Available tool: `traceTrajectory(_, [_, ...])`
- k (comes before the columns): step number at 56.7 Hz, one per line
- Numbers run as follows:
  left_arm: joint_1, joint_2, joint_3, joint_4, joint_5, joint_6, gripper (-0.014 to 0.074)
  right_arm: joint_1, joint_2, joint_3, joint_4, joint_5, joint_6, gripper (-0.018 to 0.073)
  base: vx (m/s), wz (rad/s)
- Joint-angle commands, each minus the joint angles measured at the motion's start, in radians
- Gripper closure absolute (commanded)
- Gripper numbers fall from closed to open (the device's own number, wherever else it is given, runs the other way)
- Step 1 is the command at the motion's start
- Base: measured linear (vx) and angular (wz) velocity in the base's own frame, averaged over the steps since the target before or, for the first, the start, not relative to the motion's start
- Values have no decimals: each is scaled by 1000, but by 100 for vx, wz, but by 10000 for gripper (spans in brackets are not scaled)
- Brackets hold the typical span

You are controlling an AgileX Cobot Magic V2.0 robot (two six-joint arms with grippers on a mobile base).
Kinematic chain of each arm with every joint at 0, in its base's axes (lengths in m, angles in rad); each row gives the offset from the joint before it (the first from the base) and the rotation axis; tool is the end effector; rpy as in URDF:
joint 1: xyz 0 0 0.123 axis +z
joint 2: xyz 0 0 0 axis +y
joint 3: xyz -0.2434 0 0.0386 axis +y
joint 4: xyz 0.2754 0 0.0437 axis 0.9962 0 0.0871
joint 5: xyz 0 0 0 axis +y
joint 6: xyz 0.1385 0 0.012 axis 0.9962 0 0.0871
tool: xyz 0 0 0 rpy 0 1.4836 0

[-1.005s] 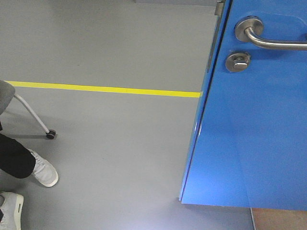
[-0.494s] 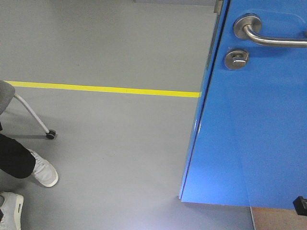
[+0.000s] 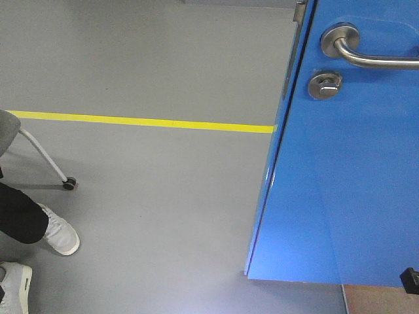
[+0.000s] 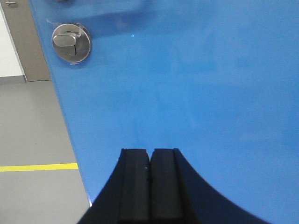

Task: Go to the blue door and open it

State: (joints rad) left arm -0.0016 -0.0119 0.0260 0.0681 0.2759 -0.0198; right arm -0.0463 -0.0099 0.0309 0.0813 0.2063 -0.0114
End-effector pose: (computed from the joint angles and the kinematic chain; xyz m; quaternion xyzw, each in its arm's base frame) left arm 0.1683 0.0023 0.1705 0.0125 0.7748 0.0211 0.6318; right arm 0.1700 -0.0056 0.1777 0.0377 0.7537 0.0135 0.6560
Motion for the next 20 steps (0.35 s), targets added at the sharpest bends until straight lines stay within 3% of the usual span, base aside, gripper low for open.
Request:
traceTrajectory(1, [-6,-13,-26,-3,-85,-7,524,-5,-15,1,-1,-91,-13,547,0,0])
traceTrajectory(20, [-6,-13,-26,-3,-85,-7,524,-5,-15,1,-1,-88,-13,547,0,0])
